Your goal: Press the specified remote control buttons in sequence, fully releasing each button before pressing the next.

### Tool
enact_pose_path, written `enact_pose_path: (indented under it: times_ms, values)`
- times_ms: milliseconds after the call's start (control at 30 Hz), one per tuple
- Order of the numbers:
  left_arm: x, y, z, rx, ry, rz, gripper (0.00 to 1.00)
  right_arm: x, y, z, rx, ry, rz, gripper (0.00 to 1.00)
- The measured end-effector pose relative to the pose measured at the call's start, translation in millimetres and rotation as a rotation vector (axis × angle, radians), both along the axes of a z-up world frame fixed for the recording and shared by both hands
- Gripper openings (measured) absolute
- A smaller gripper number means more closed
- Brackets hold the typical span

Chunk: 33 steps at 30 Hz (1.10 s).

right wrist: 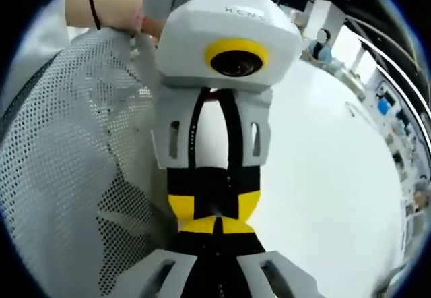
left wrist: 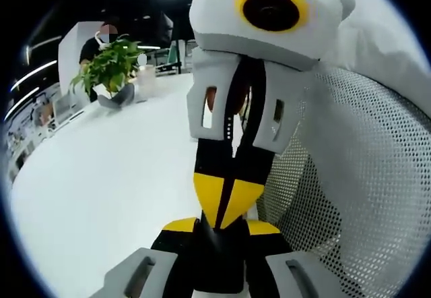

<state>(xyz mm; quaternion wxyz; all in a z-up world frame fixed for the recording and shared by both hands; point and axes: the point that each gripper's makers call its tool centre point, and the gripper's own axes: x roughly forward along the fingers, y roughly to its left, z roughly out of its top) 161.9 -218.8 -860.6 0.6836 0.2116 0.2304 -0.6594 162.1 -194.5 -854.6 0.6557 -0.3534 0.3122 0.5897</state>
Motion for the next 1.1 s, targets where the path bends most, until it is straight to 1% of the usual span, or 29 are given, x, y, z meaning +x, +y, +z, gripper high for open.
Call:
enact_pose_path:
  times_ms: [67, 133, 167, 367, 433, 467, 500, 533, 567, 600, 667, 700, 733, 767, 833, 867, 900, 933, 967, 1000, 1033, 1100]
  values:
    - [0.1, 1, -0.3, -0.014, -0.002, 0.007, 0.25, 0, 0, 0.5, 0.035, 0.032, -0.006, 0.00]
    - [0.2, 1, 0.0, -0.018, 0.000, 0.014, 0.25, -1, -1, 1.8, 0.081, 0.076, -0.042, 0.00]
    - [0.4, 0, 0.0, -0.017, -0.001, 0.015, 0.25, -1, -3, 2.0, 0.091, 0.084, -0.042, 0.00]
    - [0.2, 0, 0.2, -0.025, 0.001, 0.018, 0.25, -5, -16, 3.0, 0.093, 0.087, -0.002, 0.00]
    - [0.2, 0, 0.1, -0.026, 0.001, 0.017, 0.25, -5, -19, 2.9, 0.100, 0.095, 0.005, 0.00]
    - [0.2, 0, 0.1, -0.027, 0.003, 0.017, 0.25, -6, -22, 3.3, 0.108, 0.082, 0.035, 0.00]
    - [0.3, 0, 0.2, -0.027, 0.003, 0.017, 0.25, -6, -22, 3.7, 0.120, 0.083, 0.034, 0.00]
    - [0.4, 0, 0.3, -0.026, 0.004, 0.018, 0.25, -9, -21, 4.1, 0.135, 0.103, 0.039, 0.02]
    - [0.6, 0, -0.1, -0.024, 0.004, 0.019, 0.25, -13, -21, 4.8, 0.149, 0.141, 0.031, 0.04]
    - [0.7, 0, -0.2, -0.022, 0.004, 0.019, 0.25, -12, -20, 5.4, 0.158, 0.142, 0.025, 0.06]
    - [0.9, 0, -0.3, -0.020, 0.003, 0.020, 0.25, -9, -23, 2.9, 0.140, 0.104, 0.032, 0.10]
    - [0.9, 0, -0.2, -0.018, 0.003, 0.023, 0.25, -3, -28, 0.6, 0.117, 0.064, 0.032, 0.13]
    - [0.8, 0, -0.3, -0.016, 0.005, 0.026, 0.25, -5, -27, 0.9, 0.136, 0.085, 0.026, 0.16]
    - [0.8, 0, -0.3, -0.016, 0.005, 0.027, 0.25, -4, -28, 1.0, 0.139, 0.083, 0.019, 0.20]
    - [0.6, 0, -0.1, -0.014, 0.005, 0.027, 0.25, -1, -31, 0.3, 0.156, 0.108, 0.004, 0.22]
    - [0.7, 0, -0.1, -0.013, 0.004, 0.026, 0.25, -1, -32, -0.9, 0.150, 0.118, 0.005, 0.23]
    - [0.7, 0, -0.2, -0.012, 0.003, 0.024, 0.25, -2, -38, -5.9, 0.111, 0.117, 0.010, 0.23]
    - [0.7, -1, -0.2, -0.010, 0.003, 0.023, 0.25, -1, -45, -11.7, 0.064, 0.095, 0.034, 0.23]
    - [0.7, -1, -0.3, -0.009, 0.003, 0.024, 0.25, -2, -47, -13.5, 0.055, 0.090, 0.046, 0.22]
    - [0.7, -1, -0.4, -0.008, 0.004, 0.027, 0.25, -1, -43, -10.0, 0.102, 0.076, 0.046, 0.22]
    - [0.6, -1, -0.2, -0.007, 0.004, 0.027, 0.25, -4, -47, -9.7, 0.091, 0.109, 0.025, 0.22]
    - [0.5, -1, -0.2, -0.004, 0.005, 0.032, 0.25, -2, -50, -8.5, 0.093, 0.113, 0.019, 0.22]
